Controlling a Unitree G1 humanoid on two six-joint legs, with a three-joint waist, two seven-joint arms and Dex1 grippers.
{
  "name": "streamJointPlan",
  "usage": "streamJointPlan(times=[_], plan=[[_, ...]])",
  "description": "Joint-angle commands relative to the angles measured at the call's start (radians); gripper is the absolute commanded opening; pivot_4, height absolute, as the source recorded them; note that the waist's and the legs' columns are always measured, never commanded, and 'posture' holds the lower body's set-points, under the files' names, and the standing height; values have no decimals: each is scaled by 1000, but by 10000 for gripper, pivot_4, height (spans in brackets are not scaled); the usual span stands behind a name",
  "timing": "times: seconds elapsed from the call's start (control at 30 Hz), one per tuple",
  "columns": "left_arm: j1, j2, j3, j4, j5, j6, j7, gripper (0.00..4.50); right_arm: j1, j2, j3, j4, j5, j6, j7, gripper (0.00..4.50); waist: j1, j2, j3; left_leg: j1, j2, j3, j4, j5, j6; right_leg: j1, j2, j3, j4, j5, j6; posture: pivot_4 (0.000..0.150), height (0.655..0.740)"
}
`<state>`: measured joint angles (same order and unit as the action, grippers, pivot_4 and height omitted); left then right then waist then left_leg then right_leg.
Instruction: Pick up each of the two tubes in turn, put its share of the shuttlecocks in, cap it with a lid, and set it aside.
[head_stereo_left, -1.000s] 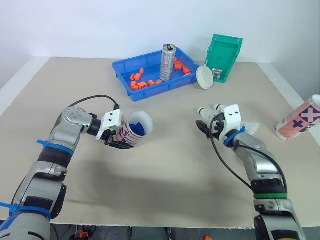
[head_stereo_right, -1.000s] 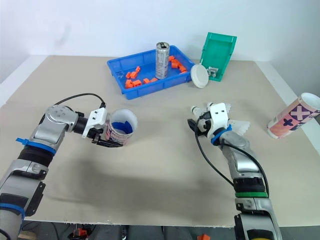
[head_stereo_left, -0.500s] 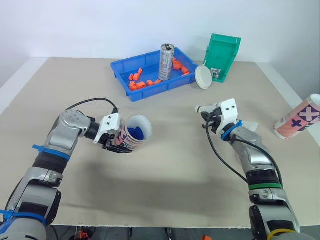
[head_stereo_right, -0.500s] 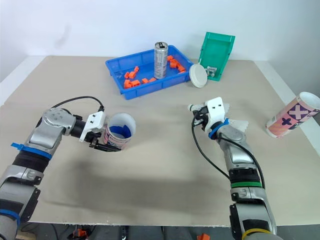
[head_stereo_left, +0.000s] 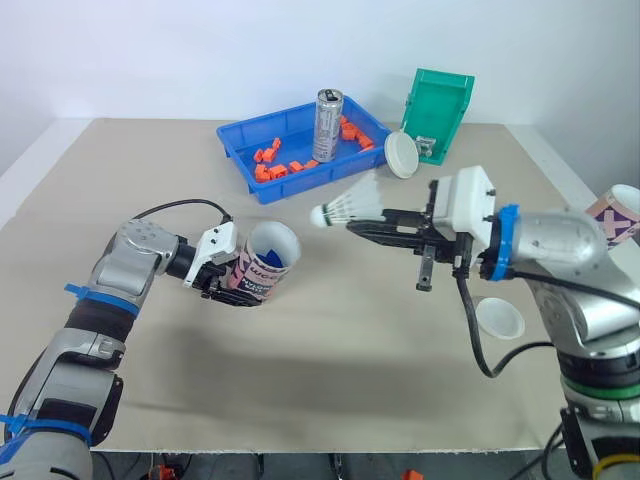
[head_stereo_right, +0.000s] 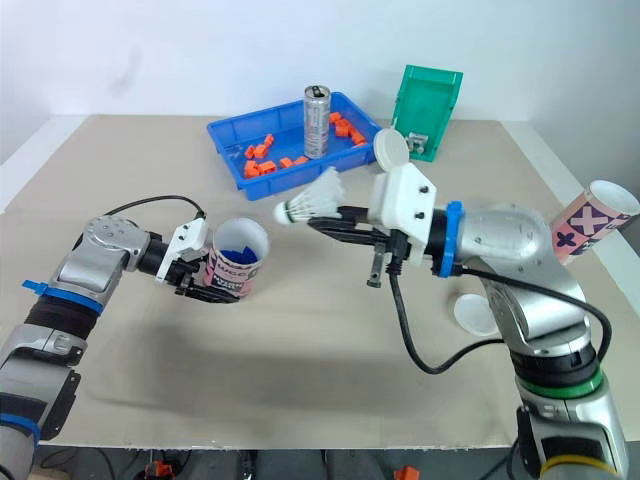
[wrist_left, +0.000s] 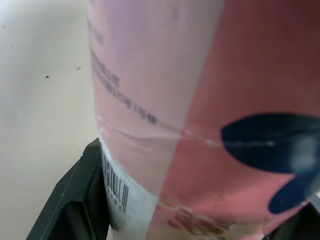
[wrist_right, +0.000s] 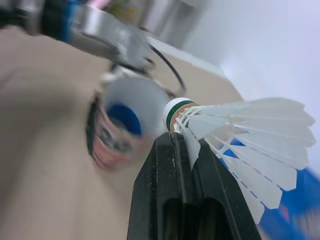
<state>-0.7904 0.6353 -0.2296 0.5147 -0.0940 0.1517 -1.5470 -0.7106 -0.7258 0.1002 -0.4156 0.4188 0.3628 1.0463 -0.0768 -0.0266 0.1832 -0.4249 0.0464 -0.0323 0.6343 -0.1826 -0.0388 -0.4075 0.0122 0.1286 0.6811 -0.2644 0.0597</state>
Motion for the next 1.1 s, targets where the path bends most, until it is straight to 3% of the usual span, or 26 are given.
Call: streamJointPlan(times=[0.03, 0.33, 0.47, 0.6, 0.73, 1.1], plan=[[-8, -11, -47, 34, 29, -1, -28, 28960, -97, 48, 83, 85, -81, -56, 16, 660, 0, 0, 0, 0, 0, 0, 0, 0, 0, 0, 0, 0, 0, 0, 0, 1500, 7400], [-23, -21, -51, 21, 24, 40, -35, 28960, -193, 133, 267, 226, -258, -173, 94, 660, 5, 0, 0, -3, 0, -1, 0, 0, 0, -1, -1, -1, 0, -1, -2, 1500, 7400], [-18, -21, -47, 9, 23, 46, -31, 28960, -211, 144, 214, 194, -171, -118, 137, 14723, 7, 0, 0, -3, 0, -2, 0, 0, 0, -1, -1, -2, 0, -2, -2, 1500, 7400], [-8, -23, -42, -8, 17, 53, -27, 28960, -185, 123, 126, 137, -57, -29, 145, 33834, 7, 0, 0, -3, -1, -3, 0, 0, 0, -1, -1, -3, 0, -2, -3, 1500, 7400], [6, -25, -39, -28, 10, 59, -23, 28960, -90, 56, -13, 101, 31, 54, 107, 33834, 14, 0, 0, -4, -1, -4, 0, 0, 0, 0, -2, -4, 0, -2, -3, 1500, 7400], [40, -16, -29, -48, -3, 56, -20, 28960, 501, -128, -573, 127, 2, 132, -108, 33834, 30, 0, -1, -4, -2, -5, -1, -1, 1, 0, -1, -5, 0, -3, -5, 1500, 7400]])
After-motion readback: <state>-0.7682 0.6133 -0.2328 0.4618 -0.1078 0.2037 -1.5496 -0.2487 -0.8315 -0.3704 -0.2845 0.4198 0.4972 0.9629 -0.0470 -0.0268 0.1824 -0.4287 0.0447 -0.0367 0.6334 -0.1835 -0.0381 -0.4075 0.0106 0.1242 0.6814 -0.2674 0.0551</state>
